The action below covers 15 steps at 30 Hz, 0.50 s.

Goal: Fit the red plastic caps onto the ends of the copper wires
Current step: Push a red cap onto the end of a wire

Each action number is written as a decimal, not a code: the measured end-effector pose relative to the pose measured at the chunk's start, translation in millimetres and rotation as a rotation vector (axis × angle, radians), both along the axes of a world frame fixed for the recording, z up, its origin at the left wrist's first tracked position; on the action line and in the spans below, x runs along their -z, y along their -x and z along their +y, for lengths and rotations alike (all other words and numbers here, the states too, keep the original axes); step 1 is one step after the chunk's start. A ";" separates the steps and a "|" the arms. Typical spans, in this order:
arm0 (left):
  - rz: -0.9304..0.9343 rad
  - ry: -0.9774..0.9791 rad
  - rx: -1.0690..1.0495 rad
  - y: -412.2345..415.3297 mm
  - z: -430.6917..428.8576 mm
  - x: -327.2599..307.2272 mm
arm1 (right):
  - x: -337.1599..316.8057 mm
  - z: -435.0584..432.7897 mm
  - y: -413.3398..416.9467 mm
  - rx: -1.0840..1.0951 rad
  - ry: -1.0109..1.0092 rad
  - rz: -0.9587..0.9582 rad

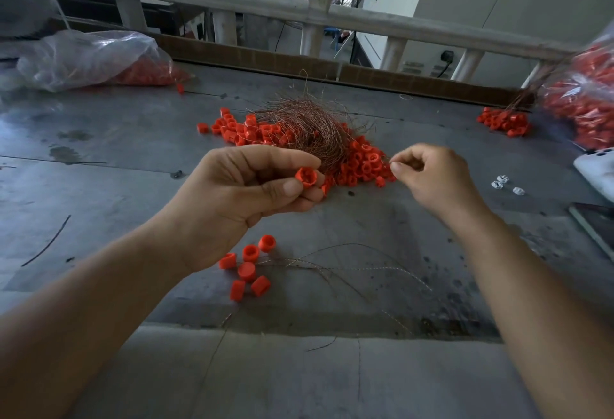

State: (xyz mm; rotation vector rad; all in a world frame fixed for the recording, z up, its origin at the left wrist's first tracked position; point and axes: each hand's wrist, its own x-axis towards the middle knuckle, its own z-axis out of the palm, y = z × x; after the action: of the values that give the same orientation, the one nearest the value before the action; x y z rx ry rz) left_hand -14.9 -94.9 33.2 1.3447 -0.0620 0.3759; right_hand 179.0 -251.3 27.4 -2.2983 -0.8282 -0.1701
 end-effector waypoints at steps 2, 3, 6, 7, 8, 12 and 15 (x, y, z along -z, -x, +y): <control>-0.005 0.006 -0.004 0.7 0.3 -0.3 | 6.8 0.2 -4.3 0.012 0.029 0.022; -0.007 0.007 -0.004 1.1 0.7 -0.4 | 9.2 1.3 -4.6 0.011 0.038 0.031; -0.007 -0.002 -0.003 1.7 1.2 -0.7 | 14.9 5.8 -3.2 0.013 0.096 0.027; -0.004 -0.001 -0.004 1.9 1.2 -0.7 | 15.7 6.8 -2.8 0.012 0.120 0.017; 0.000 -0.002 -0.006 2.1 1.0 -0.7 | 15.7 7.4 -2.5 0.012 0.133 0.000; 0.015 -0.021 -0.013 2.3 0.4 -1.1 | 3.9 5.5 0.8 -0.019 -0.142 0.175; 0.029 -0.041 -0.012 2.0 -0.5 -1.3 | -13.0 4.4 17.1 -0.214 -0.483 0.566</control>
State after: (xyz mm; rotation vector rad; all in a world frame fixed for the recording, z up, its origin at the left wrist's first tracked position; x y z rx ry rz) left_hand -16.9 -95.4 34.4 1.3916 -0.0378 0.3666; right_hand 161.8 -246.9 40.4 -1.6629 -0.6389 0.3303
